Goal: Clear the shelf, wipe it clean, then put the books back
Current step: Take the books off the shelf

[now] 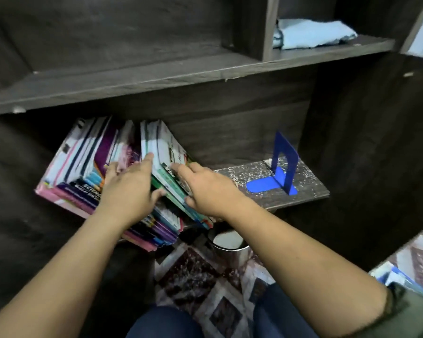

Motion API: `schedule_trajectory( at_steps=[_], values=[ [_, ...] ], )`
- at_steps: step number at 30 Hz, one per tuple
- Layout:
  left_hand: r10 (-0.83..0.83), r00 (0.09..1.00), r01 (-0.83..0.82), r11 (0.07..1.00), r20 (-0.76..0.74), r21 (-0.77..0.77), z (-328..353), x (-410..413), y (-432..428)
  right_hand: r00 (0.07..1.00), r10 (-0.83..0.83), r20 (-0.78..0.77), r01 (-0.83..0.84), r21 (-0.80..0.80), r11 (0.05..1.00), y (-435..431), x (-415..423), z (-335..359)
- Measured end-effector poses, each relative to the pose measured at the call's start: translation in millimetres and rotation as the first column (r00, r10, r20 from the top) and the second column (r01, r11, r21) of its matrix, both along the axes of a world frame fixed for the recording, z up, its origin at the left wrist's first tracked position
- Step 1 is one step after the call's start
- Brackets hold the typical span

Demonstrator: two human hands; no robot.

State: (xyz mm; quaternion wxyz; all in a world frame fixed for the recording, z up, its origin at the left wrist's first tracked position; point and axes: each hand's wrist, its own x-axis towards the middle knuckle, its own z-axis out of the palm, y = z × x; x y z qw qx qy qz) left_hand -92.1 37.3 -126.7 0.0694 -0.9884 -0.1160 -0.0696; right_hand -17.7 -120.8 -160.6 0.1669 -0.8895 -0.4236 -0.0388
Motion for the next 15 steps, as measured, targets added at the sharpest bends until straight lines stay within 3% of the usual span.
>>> schedule_trajectory(
  at_steps=[4,9,13,15],
  values=[
    [0.035,0.999,-0.035,0.999,-0.018,0.022,1.1,3.3,-0.6,1.000,-0.011,-0.017,0.012,0.033,0.999,13.9,6.0,0.5],
    [0.119,0.992,-0.127,0.961,0.048,0.244,20.1,-6.0,10.2,0.998,0.054,-0.014,-0.053,0.068,0.996,17.9,9.2,0.9],
    [0.178,0.981,-0.187,0.972,0.076,0.143,27.9,-5.0,38.2,0.996,0.089,-0.005,-0.089,0.046,0.995,27.9,13.1,2.7],
    [0.169,0.983,-0.178,0.968,0.066,0.176,23.6,-2.8,43.2,0.997,0.075,-0.026,-0.074,0.043,0.996,36.0,11.9,-0.1]
  ],
)
